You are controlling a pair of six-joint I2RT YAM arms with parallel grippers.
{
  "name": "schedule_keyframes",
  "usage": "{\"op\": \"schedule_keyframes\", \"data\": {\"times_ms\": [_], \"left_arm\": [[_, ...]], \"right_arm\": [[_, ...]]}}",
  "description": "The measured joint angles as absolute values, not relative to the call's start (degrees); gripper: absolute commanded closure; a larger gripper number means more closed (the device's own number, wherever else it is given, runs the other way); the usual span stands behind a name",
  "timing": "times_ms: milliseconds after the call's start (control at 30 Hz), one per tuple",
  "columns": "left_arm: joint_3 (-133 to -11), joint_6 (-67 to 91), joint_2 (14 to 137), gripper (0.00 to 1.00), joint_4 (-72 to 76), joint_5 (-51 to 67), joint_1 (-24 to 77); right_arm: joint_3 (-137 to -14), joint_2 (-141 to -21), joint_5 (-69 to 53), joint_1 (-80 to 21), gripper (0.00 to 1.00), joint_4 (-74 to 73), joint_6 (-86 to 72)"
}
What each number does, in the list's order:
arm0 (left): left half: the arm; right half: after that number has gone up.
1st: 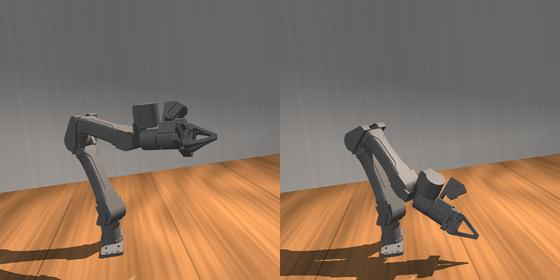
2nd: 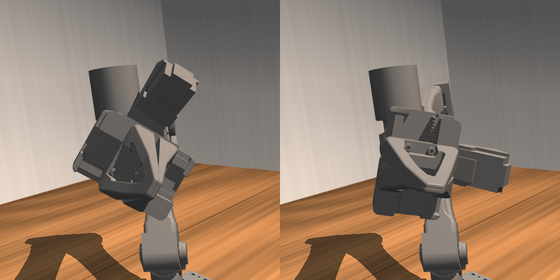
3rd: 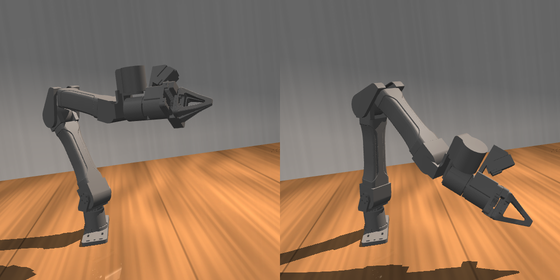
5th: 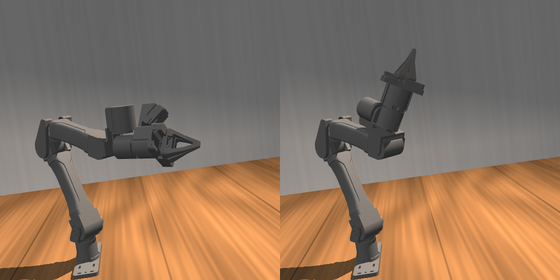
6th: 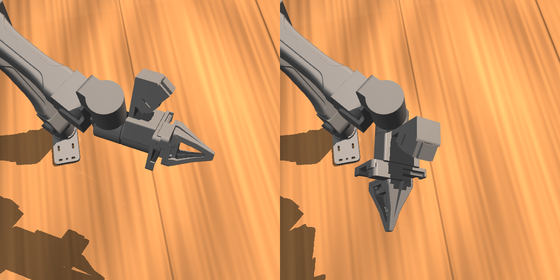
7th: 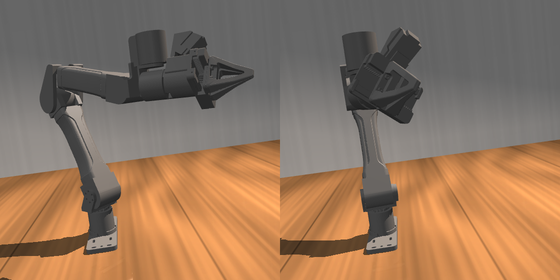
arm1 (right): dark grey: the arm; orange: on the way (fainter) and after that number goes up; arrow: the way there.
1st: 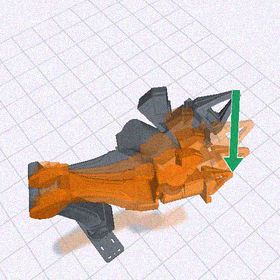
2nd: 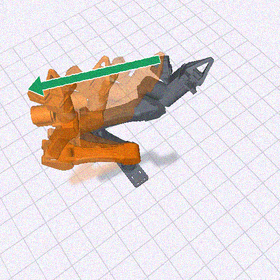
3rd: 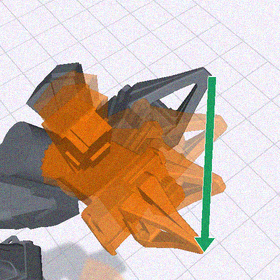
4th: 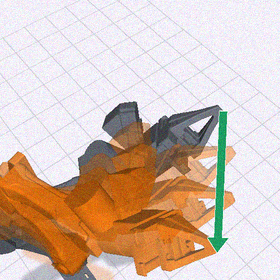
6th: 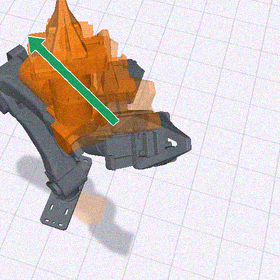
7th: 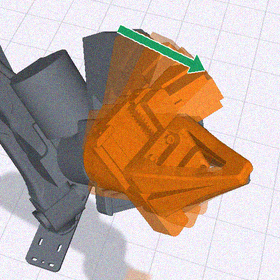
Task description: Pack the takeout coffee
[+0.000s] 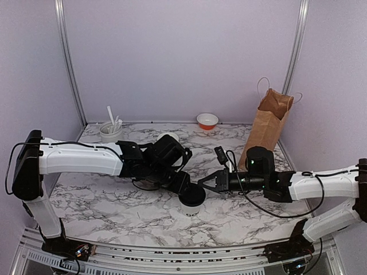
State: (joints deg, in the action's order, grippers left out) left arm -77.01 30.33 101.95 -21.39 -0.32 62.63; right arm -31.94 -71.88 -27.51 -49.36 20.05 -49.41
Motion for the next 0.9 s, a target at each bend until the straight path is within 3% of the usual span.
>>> {"op": "schedule_keyframes", "data": {"times_ms": [400,900], "left_arm": [[-76.97,30.11,101.95,0.6,-21.37,-0.23,62.63],[-76.97,29.06,97.23,0.57,-22.15,-1.89,62.13]], "right_arm": [[-30.57,-81.97,-30.81,-46.41,1.0,30.59,-52.82],[-33.32,-79.64,-30.0,-46.41,1.0,21.1,-49.65]]}}
